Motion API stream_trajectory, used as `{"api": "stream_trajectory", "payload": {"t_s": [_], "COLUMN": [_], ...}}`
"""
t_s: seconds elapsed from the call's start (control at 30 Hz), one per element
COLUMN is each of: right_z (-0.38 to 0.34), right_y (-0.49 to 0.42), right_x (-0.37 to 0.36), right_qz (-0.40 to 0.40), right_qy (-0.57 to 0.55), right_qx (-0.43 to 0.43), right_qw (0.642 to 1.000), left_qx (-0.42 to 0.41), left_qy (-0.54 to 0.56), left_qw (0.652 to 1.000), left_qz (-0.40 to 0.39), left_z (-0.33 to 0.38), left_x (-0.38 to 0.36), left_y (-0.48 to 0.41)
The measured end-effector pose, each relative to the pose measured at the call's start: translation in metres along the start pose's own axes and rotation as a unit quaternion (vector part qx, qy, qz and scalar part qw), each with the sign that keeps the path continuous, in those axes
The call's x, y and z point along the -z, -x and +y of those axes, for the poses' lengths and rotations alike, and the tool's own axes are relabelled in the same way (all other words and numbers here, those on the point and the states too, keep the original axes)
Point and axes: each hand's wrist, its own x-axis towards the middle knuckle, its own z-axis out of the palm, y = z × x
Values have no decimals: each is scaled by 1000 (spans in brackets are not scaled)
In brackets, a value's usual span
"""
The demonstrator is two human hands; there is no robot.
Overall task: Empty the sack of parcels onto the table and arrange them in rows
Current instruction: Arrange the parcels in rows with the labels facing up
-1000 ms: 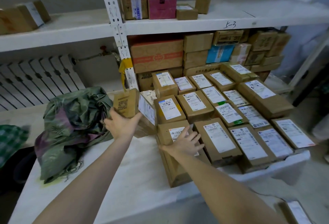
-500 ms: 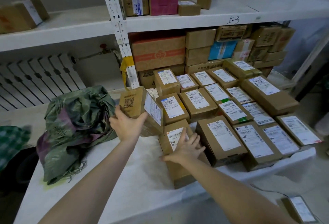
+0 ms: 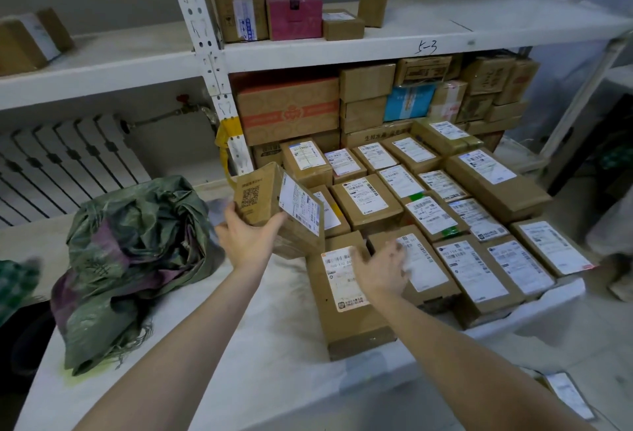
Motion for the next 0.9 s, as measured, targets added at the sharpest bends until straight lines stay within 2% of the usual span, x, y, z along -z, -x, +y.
{"api": "stream_trajectory", "payload": {"t_s": [0.03, 0.1, 0.17, 0.2, 0.37, 0.47, 0.5, 0.57, 0.63, 0.67, 0.73, 0.77, 0.83, 0.9], "right_z": [8, 26, 40, 44, 41, 34, 32, 22, 7, -2, -15, -19, -25, -25], "right_y": [-7, -18, -22, -21, -31, -41, -42, -43, -39, -39, -37, -35, -38, -43], "right_x": [6, 18, 24, 25, 27, 33, 36, 42, 50, 54, 67, 75, 88, 92], "right_qz": [48, 93, 82, 62, 5, -48, -53, 3, 55, 45, -72, -158, -345, -498], "right_qy": [-56, -187, -273, -295, -343, -347, -328, -303, -372, -429, -475, -439, -354, -323], "right_qx": [-75, -244, -342, -361, -312, -303, -316, -312, -207, -131, 3, 49, 76, 56], "right_qw": [994, 947, 895, 883, 886, 886, 889, 900, 903, 893, 877, 883, 866, 803], "left_qx": [-1, -5, -11, -11, -9, 23, 36, 64, 96, 113, 136, 138, 137, 149], "left_qy": [5, 22, 37, 43, 65, 87, 106, 152, 185, 207, 246, 258, 278, 297], "left_qw": [1000, 1000, 999, 999, 997, 995, 992, 982, 972, 966, 953, 948, 940, 933], "left_qz": [0, 2, 3, 0, -27, -50, -63, -96, -105, -103, -113, -129, -145, -141], "left_z": [2, 5, 10, 12, 18, 16, 12, 6, 3, 3, 4, 4, 6, 6], "left_x": [-2, -6, -9, -12, -23, -25, -26, -29, -30, -31, -30, -29, -26, -25], "left_y": [1, 2, 3, 3, 8, 11, 8, 4, 1, 0, -4, -5, -6, -8]}}
